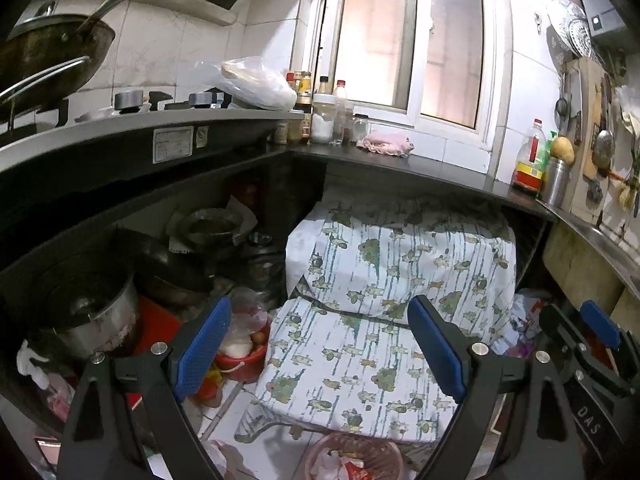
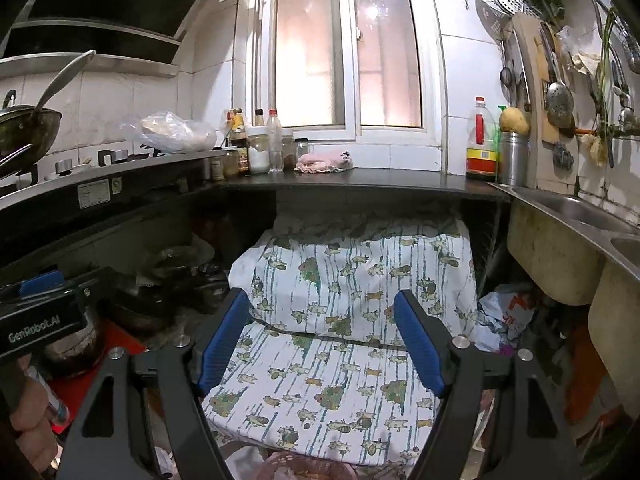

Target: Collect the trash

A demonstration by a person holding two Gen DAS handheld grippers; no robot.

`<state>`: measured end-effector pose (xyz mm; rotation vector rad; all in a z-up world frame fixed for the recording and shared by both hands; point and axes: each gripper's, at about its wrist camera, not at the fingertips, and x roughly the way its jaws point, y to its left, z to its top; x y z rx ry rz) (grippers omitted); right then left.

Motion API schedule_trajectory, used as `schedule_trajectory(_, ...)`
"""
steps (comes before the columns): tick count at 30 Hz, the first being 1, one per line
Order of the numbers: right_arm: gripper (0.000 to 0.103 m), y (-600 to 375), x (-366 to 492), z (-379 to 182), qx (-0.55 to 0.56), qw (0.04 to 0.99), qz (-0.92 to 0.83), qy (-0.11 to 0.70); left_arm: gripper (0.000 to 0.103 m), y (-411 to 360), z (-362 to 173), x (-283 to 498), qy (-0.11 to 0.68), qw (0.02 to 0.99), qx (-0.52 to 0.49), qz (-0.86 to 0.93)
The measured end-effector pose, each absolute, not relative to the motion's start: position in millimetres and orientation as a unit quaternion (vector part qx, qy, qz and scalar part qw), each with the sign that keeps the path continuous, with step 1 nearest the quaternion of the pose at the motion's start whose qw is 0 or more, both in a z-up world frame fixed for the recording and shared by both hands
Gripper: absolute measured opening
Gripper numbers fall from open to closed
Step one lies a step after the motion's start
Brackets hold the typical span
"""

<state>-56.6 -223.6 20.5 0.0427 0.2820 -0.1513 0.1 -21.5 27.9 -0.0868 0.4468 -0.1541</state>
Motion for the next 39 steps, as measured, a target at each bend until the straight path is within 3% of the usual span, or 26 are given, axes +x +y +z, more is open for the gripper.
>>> schedule_trajectory(39, 0.075, -225.4, -54.2, 22.9, 0.032, 0.986, -0.077, 0.147, 0.091, -18.6, 30.6, -2.6, 0.207, 0.975, -0.040, -0.063)
